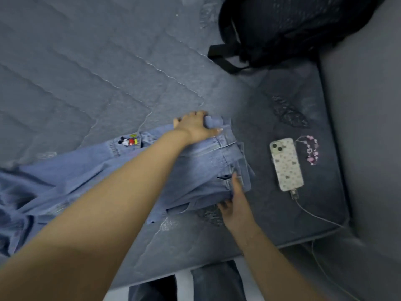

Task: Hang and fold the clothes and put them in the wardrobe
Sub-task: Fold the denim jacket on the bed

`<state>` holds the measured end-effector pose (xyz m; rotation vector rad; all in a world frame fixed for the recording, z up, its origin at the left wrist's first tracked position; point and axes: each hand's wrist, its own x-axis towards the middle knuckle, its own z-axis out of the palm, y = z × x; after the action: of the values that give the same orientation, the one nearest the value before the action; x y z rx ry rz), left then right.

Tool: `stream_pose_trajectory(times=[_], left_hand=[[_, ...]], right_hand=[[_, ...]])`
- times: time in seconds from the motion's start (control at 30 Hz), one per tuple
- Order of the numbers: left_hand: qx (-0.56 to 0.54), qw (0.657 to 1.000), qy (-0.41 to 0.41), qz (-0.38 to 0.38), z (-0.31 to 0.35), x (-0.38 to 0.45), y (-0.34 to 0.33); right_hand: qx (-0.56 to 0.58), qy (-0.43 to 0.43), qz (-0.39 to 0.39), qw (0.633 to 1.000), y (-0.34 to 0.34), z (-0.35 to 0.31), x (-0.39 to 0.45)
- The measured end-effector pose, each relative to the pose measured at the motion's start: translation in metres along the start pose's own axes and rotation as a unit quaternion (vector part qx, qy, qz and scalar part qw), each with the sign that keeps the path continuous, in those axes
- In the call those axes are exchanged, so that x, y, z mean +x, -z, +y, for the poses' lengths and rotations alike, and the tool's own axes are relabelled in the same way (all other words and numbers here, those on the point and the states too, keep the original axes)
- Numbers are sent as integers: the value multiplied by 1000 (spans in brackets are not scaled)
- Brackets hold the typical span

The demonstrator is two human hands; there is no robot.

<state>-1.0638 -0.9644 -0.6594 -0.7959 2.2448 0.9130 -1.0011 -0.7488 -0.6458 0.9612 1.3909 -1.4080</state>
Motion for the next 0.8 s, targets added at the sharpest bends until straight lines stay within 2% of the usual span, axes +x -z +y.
stream_pose_trajectory(times=[0.07, 0.17, 0.33, 0.57, 0.67, 0.8], left_hand=[[-11, 1000, -5, -29, 1, 6, 3], [-83, 994, -19, -62, -2, 5, 11], [-217, 969, -58, -99, -11, -17, 32], [-353, 909, -180, -132, -73, -117, 110], [-332, 909, -219, -128, -124, -169, 144], [-309, 913, -230, -131, -219, -226, 176]], right_hand=[[14, 10, 7, 1000, -5, -6, 6], [32, 45, 23, 998, 0, -3, 5], [49, 185, -4, 982, -8, 10, -33], [-28, 400, 10, 916, -71, 64, -132], [-73, 473, 15, 878, -106, 112, -177], [-193, 523, 22, 830, -162, 185, -210]])
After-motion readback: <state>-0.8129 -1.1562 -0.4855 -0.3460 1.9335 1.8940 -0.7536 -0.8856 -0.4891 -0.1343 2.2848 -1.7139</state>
